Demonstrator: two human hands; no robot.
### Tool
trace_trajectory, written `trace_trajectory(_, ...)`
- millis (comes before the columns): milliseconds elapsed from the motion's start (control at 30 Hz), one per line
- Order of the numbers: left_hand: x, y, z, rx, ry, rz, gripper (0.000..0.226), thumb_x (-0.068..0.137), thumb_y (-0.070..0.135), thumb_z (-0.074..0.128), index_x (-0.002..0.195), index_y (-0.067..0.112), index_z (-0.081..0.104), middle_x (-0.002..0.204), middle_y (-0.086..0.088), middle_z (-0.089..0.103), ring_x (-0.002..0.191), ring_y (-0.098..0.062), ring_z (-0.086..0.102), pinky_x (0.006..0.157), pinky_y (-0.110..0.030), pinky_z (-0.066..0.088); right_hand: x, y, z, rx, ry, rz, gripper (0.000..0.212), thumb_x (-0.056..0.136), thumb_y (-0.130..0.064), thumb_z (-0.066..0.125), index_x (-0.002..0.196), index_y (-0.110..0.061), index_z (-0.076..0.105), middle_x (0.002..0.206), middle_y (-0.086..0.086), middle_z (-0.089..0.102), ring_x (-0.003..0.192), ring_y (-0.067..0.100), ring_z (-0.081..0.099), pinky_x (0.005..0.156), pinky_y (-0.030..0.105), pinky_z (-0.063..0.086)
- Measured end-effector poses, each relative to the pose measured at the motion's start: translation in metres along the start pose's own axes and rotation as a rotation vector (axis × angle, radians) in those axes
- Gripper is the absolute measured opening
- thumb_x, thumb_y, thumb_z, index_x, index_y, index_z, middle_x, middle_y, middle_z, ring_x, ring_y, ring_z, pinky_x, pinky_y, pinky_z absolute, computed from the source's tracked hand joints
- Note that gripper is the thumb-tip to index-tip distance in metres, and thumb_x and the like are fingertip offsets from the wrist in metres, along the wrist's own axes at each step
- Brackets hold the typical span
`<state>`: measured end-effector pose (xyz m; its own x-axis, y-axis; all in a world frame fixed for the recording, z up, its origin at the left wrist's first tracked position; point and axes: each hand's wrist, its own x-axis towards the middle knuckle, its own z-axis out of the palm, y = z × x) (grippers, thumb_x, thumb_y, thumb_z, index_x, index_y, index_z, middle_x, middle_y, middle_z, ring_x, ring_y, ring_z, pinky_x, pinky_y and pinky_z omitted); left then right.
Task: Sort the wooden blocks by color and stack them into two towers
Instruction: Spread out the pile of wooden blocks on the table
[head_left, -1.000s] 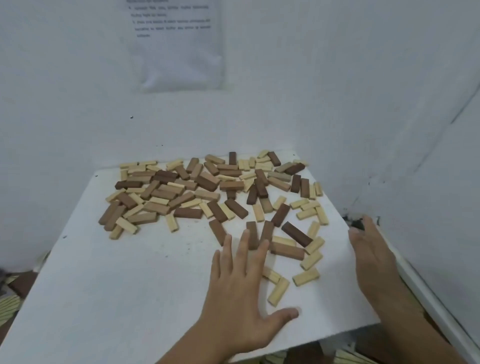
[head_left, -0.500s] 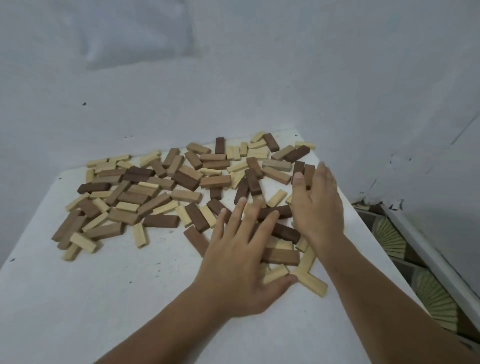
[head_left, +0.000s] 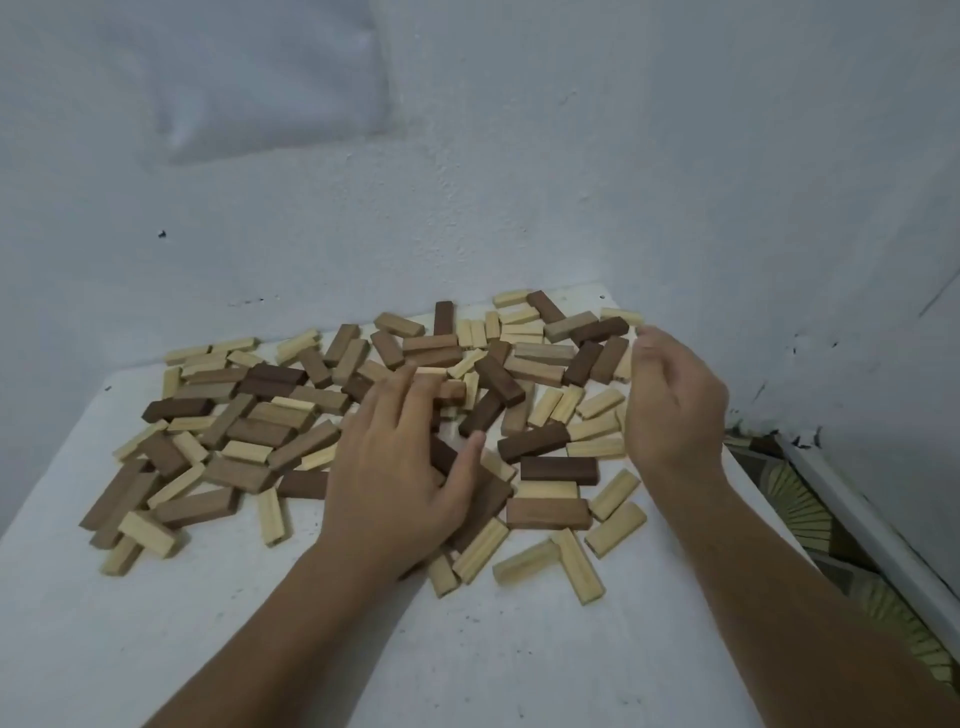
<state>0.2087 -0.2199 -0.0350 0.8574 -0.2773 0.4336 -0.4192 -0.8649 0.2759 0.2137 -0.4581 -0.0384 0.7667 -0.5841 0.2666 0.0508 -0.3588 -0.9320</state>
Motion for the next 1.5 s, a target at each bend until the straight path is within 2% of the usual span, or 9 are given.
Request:
trace_trajectory(133, 0.025, -0.01, 0.013, -0.009, 0.007, -0.17, 0.072, 0.095, 0.066, 0.046, 0.149, 0.018, 0.042, 0.155, -0.007, 0.044, 0.146, -0.026, 0.036, 0.116, -0.045, 0.036, 0.044, 0.01, -0.004, -0.113, 0.053, 0.294, 0.058, 0.106, -0.047, 0.035, 0.155, -0.017, 0.04, 0.16, 0.003, 0.039, 0.146, 0.022, 0.037, 0.122, 0.041, 0.029)
trace_trajectory(267, 0.055, -0.022, 0.035, 0.007, -0.054, -0.298, 0.086, 0.089, 0.078, 0.034, 0.153, 0.021, 0.035, 0.162, -0.01, 0.036, 0.152, -0.033, 0.027, 0.122, -0.056, 0.026, 0.07, 0.001, 0.011, -0.166, -0.024, 0.41, 0.052, 0.109, -0.037, 0.026, 0.138, 0.001, 0.047, 0.14, 0.021, 0.053, 0.112, 0.034, 0.051, 0.084, 0.032, 0.035)
trace_trajectory(400, 0.071, -0.024, 0.046, 0.03, -0.077, -0.331, 0.086, 0.087, 0.083, 0.027, 0.152, 0.027, 0.034, 0.158, -0.004, 0.042, 0.149, -0.031, 0.033, 0.121, -0.059, 0.023, 0.081, -0.006, 0.029, -0.234, -0.177, 0.397, 0.074, 0.098, -0.065, 0.026, 0.152, -0.017, 0.042, 0.155, 0.007, 0.045, 0.139, 0.03, 0.044, 0.112, 0.045, 0.033)
trace_trajectory(600, 0.071, -0.025, 0.049, 0.048, -0.051, -0.311, 0.079, 0.088, 0.083, 0.025, 0.148, 0.034, 0.042, 0.154, 0.004, 0.047, 0.147, -0.03, 0.034, 0.12, -0.056, 0.022, 0.083, 0.002, 0.038, -0.206, -0.149, 0.329, 0.052, 0.101, -0.054, 0.037, 0.079, -0.012, 0.056, 0.082, -0.001, 0.06, 0.077, 0.018, 0.055, 0.069, 0.037, 0.04)
trace_trajectory(900, 0.07, -0.027, 0.053, 0.095, -0.062, -0.274, 0.073, 0.09, 0.081, 0.024, 0.142, 0.036, 0.048, 0.149, 0.006, 0.049, 0.143, -0.026, 0.038, 0.118, -0.059, 0.025, 0.067, -0.011, 0.055, -0.059, -0.145, 0.239, 0.052, 0.104, -0.043, 0.041, 0.098, 0.003, 0.065, 0.09, 0.012, 0.066, 0.093, 0.029, 0.06, 0.084, 0.041, 0.046)
trace_trajectory(1067, 0.07, -0.026, 0.053, 0.094, -0.057, -0.244, 0.072, 0.091, 0.078, 0.025, 0.14, 0.033, 0.051, 0.146, 0.006, 0.051, 0.137, -0.026, 0.043, 0.115, -0.053, 0.03, 0.061, -0.03, 0.06, 0.157, -0.075, 0.249, 0.045, 0.101, -0.038, 0.048, 0.064, -0.014, 0.046, 0.065, -0.008, 0.05, 0.084, 0.018, 0.057, 0.081, 0.043, 0.043)
trace_trajectory(1267, 0.069, -0.028, 0.054, 0.065, -0.023, -0.248, 0.07, 0.094, 0.077, 0.022, 0.139, 0.033, 0.052, 0.145, 0.008, 0.053, 0.137, -0.023, 0.045, 0.115, -0.051, 0.03, 0.041, -0.046, 0.089, 0.229, -0.38, 0.242, 0.035, 0.092, -0.05, 0.048, 0.094, -0.025, 0.074, 0.1, -0.005, 0.074, 0.099, 0.018, 0.07, 0.098, 0.046, 0.056)
trace_trajectory(1367, 0.069, -0.028, 0.054, 0.069, -0.019, -0.244, 0.068, 0.094, 0.075, 0.026, 0.141, 0.032, 0.051, 0.146, 0.007, 0.052, 0.137, -0.024, 0.045, 0.116, -0.052, 0.029, 0.057, -0.04, 0.075, 0.223, -0.301, 0.157, 0.024, 0.099, -0.03, 0.053, 0.111, -0.025, 0.073, 0.106, -0.006, 0.073, 0.1, 0.014, 0.07, 0.087, 0.032, 0.06)
trace_trajectory(1500, 0.071, -0.027, 0.053, 0.105, -0.06, -0.248, 0.075, 0.089, 0.08, 0.027, 0.146, 0.034, 0.044, 0.15, 0.005, 0.048, 0.14, -0.027, 0.041, 0.116, -0.054, 0.028, 0.103, -0.016, 0.046, -0.324, -0.398, 0.133, 0.07, 0.08, -0.028, 0.064, 0.148, -0.032, 0.048, 0.15, -0.003, 0.048, 0.14, 0.023, 0.042, 0.113, 0.042, 0.04)
